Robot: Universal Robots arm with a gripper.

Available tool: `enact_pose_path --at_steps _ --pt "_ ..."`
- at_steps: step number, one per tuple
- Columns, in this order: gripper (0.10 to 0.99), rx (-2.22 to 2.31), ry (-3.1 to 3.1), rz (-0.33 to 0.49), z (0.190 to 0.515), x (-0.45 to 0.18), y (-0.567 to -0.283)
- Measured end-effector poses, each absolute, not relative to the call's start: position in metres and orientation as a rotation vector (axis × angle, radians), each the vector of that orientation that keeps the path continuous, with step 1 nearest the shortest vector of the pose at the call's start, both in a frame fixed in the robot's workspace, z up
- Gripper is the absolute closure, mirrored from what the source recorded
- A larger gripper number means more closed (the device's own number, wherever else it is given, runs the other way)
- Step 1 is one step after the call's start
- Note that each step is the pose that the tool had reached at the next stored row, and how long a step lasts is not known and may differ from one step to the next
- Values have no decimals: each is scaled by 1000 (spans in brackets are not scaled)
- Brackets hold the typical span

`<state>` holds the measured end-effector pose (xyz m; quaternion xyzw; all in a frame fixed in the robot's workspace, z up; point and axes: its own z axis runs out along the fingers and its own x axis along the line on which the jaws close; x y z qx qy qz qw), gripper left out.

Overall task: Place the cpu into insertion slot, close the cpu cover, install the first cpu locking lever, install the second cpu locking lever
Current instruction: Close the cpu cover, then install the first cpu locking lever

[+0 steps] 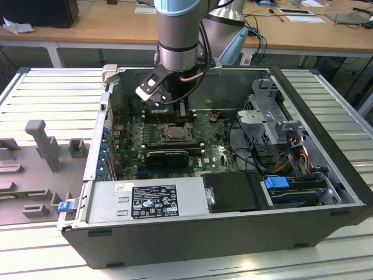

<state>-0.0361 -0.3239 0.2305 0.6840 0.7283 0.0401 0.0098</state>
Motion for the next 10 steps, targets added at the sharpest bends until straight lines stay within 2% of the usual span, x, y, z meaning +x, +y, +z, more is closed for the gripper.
enact_pose_path --at_steps 10 --pt "980 2124 2291 133 230 -53 -324"
